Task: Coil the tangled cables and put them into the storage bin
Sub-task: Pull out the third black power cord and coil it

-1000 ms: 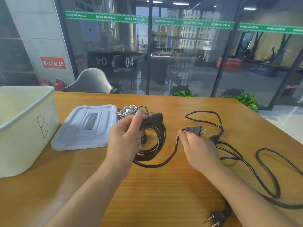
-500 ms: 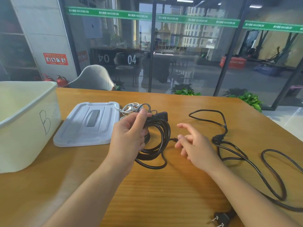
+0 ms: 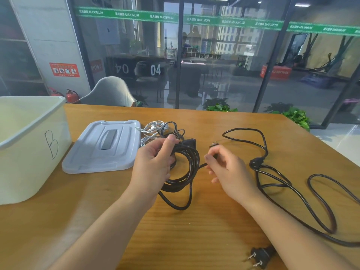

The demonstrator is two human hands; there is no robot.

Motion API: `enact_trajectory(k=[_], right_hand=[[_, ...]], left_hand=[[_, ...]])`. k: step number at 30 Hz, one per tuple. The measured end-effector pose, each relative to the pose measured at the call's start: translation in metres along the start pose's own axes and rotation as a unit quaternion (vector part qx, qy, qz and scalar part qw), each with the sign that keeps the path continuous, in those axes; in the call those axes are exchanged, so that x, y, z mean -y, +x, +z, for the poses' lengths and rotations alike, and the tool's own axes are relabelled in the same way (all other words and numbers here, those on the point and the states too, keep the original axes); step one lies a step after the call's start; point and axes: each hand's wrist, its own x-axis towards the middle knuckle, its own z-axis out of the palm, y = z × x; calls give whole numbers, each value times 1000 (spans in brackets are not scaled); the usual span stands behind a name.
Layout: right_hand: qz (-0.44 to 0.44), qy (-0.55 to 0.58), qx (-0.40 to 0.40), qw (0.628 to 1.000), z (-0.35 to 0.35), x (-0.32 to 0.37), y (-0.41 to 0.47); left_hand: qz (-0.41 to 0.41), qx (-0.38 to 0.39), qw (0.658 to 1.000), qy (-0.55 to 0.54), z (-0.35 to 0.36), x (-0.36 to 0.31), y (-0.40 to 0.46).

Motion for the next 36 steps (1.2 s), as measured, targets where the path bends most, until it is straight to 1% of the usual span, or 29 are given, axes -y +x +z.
enact_trajectory(k=[2,3,5,7,9,12,15,16,20,23,25,27,30,33,34,36], right_hand=[[14,104,0,995,2,3,0],[22,138,5,990,3,5,0],[31,163,7,986,3,7,1],[32,158,7,987,1,6,1],[23,118,17,993,-2,5,1],[5,22,33,999,-4,5,0],[-17,-87,85,992,-3,8,-3],[-21,-95,103,990,-1,9,-5],[-33,-30,169,985,5,14,-10],[-74,-24,148,986,7,18,-10],[-82,-12,124,989,7,18,-10],[-58,24,109,992,6,17,-10],[-20,112,109,987,10,20,-11],[20,206,134,969,14,24,-12],[33,241,145,959,15,27,-12],[61,331,163,927,12,30,-11]], left_hand=[[2,1,1000,1,0,-1,0],[3,2,1000,2,0,-1,-1],[5,4,1000,2,1,-2,-1],[6,8,1000,2,1,-3,-1],[7,10,1000,-1,0,-4,-1],[5,11,1000,-4,-1,-5,0],[3,11,1000,-13,0,-5,-1],[3,11,1000,-16,0,-5,-1],[1,13,1000,-17,0,-5,-2],[2,16,1000,-16,1,-4,-2],[1,12,1000,-17,1,-3,-2],[0,5,1000,-16,1,-1,-1],[-6,0,1000,-12,2,3,0],[-12,-2,1000,-5,4,6,0],[-12,-5,1000,-4,4,6,0],[-12,-15,1000,-1,4,6,1]])
